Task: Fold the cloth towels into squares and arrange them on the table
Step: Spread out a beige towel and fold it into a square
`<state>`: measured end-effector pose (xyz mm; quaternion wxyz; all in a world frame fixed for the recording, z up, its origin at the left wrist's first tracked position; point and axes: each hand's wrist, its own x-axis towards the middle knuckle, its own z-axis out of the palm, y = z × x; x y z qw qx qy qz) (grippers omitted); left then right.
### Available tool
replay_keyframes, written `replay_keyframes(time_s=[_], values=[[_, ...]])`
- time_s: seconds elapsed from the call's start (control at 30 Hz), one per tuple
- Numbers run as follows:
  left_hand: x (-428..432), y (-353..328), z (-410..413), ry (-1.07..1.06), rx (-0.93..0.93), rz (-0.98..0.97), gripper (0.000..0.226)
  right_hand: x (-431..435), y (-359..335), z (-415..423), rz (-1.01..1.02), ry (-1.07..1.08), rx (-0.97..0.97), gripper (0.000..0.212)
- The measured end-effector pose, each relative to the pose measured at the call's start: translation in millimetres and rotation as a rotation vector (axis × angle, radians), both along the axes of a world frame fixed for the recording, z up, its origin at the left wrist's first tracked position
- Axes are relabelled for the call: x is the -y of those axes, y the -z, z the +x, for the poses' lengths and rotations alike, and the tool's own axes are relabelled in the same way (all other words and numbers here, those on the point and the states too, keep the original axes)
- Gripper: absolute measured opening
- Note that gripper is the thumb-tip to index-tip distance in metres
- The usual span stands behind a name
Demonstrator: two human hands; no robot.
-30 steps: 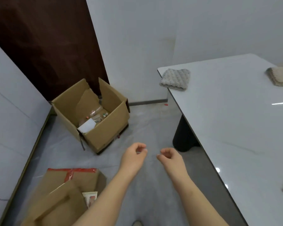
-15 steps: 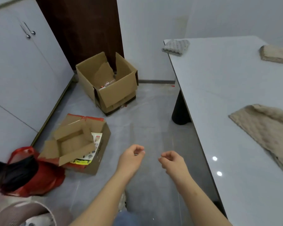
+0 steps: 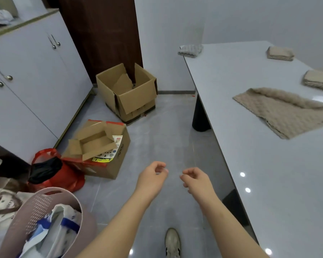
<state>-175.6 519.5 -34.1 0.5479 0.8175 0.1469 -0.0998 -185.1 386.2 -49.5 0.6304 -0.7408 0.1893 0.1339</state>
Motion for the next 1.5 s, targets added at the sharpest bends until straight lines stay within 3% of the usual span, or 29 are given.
replay_keyframes(time_s=[0.2, 0.5, 0.7, 1.03, 1.23, 1.5], values=[[23, -7, -91, 0.065, 0.023, -0.039, 0.008, 21, -10, -100, -0.053, -0.005, 0.014, 0.005], [60, -11, -126, 0.056, 0.022, -0.052, 0.009, 55, -23, -119, -0.041, 0.015, 0.061, 0.003], [113, -13, -85, 0.016, 0.062, -0.022, 0.007, 112, -27, -68, -0.035, -0.042, 0.115, 0.003], [292, -7, 47, -0.059, 0.088, 0.105, 0.012, 301, -22, 67, -0.147, -0.241, 0.114, 0.007], [386, -9, 106, 0.179, 0.145, 0.469, 0.031, 385, -19, 137, -0.315, -0.314, 0.209, 0.015], [440, 31, 149, 0.347, 0.192, 0.725, 0.046, 441, 9, 181, -0.463, -0.379, 0.294, 0.021]])
